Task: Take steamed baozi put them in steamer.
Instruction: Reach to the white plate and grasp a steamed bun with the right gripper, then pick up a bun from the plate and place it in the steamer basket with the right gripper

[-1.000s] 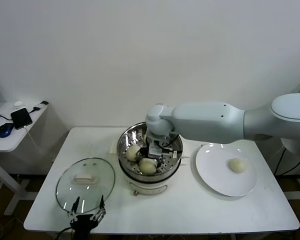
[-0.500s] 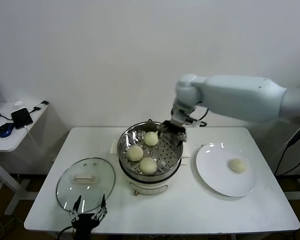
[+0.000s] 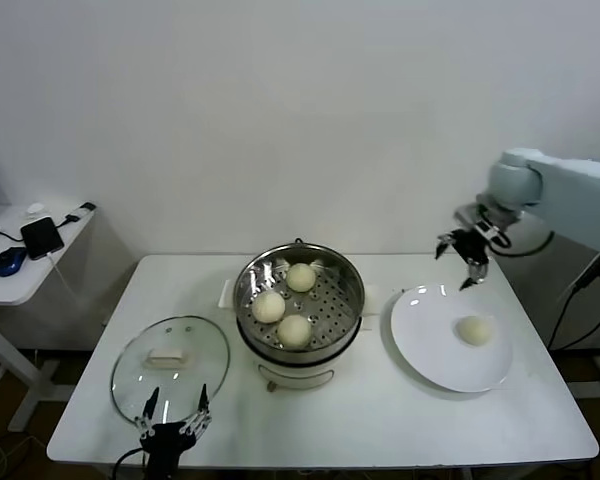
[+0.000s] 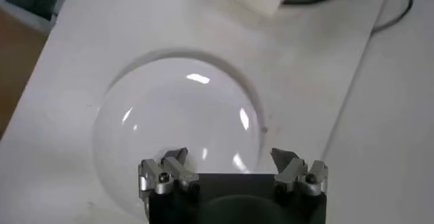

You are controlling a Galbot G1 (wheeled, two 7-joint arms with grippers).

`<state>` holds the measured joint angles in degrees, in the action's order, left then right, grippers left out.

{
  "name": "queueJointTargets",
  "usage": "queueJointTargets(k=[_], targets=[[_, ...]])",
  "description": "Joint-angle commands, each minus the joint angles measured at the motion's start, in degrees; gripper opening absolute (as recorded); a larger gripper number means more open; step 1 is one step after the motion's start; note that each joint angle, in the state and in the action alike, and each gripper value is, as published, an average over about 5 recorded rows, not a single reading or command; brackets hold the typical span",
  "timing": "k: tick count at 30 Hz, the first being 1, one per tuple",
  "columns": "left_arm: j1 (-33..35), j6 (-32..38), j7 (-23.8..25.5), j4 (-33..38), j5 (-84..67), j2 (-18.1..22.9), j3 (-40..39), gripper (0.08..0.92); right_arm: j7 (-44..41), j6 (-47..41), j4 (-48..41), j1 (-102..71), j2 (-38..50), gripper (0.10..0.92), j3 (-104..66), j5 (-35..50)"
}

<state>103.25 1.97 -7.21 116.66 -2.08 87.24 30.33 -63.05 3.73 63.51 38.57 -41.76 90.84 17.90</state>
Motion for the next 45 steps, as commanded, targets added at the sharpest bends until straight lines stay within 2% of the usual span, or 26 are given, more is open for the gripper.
queueJointTargets(k=[1, 8, 20, 28, 32, 40, 45], targets=[[-0.1, 0.1, 0.1, -0.1, 0.1, 0.2, 0.1, 0.823, 0.1, -5.9, -10.3, -23.4, 7.8, 0.823, -18.8, -8.6], [0.1, 0.4, 0.0, -0.4, 0.2, 0.5, 0.2, 0.823, 2.2, -6.4, -13.6, -30.9, 4.5, 0.823, -26.6, -11.9], [0.5, 0.8, -0.2, -0.8, 0.4, 0.7, 0.1, 0.823, 5.7, -6.8, -19.3, -34.1, -1.9, 0.823, -31.5, -15.3], [0.4, 0.7, -0.3, -0.7, 0.4, 0.7, 0.0, 0.823, 6.1, -6.6, -19.7, -34.5, -3.1, 0.822, -32.5, -15.4], [0.4, 0.7, -0.3, -0.7, 0.4, 0.7, 0.0, 0.823, 5.3, -6.3, -18.5, -34.1, -2.6, 0.786, -32.4, -14.7], [0.6, 0.7, -0.3, -0.4, 0.9, 0.7, -0.6, 0.823, 3.2, -6.5, -11.0, -24.2, 1.3, 0.715, -25.5, -8.8], [0.9, 0.7, -0.2, -0.3, 1.1, 0.6, -0.9, 0.823, 2.9, -9.3, -1.9, -5.4, 1.5, 0.704, -9.4, 5.2]])
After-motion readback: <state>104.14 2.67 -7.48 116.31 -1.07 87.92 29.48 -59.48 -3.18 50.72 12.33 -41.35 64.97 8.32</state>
